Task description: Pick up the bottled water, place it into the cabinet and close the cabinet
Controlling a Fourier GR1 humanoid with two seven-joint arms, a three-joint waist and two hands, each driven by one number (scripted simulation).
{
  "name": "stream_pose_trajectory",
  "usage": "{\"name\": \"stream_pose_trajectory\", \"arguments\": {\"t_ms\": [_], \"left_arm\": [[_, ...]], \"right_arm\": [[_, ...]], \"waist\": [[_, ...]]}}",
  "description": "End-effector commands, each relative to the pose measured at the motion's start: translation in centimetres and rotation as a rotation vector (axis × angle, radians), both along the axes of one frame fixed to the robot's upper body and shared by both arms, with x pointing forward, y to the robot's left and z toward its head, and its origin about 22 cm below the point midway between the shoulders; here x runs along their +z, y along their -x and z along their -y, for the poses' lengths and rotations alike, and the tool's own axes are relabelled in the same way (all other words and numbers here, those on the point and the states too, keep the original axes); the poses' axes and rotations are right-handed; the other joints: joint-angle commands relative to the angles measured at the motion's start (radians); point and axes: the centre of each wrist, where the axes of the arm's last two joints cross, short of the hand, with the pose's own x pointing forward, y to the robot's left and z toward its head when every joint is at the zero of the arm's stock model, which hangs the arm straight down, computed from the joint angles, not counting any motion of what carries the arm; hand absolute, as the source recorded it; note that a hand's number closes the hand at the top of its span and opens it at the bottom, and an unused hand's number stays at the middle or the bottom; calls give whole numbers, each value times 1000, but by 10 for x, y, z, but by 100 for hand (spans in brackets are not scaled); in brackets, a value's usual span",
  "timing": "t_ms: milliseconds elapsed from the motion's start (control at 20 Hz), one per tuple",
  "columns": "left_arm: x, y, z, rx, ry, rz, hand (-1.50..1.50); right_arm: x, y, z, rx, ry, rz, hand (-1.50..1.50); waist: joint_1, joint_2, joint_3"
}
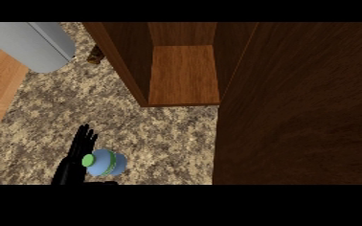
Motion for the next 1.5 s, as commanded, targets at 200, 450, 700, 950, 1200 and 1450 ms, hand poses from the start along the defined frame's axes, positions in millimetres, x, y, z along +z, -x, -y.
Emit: {"name": "stream_pose_trajectory", "arguments": {"t_ms": [200,450,700,950,1200,1450], "left_arm": [[-37,-16,5,-52,32,35,-150],[-53,-21,22,-58,40,79,150],[-58,-20,19,-58,-100,120,150],[-71,-15,40,-106,-237,234,150],[-60,-41,18,-177,-262,275,150],[-46,-69,43,-171,-202,289,150]], "right_arm": [[37,15,2,-22,62,68,-150],[31,13,-2,-26,68,69,-150],[31,15,-4,-20,50,67,-150],[13,13,2,-20,61,50,-150],[29,13,13,-23,84,51,-150],[42,21,12,-14,67,47,-150]], "waist": [[-4,-1,0],[0,1,-1],[6,2,0],[2,4,0],[4,8,0],[11,1,2]]}}
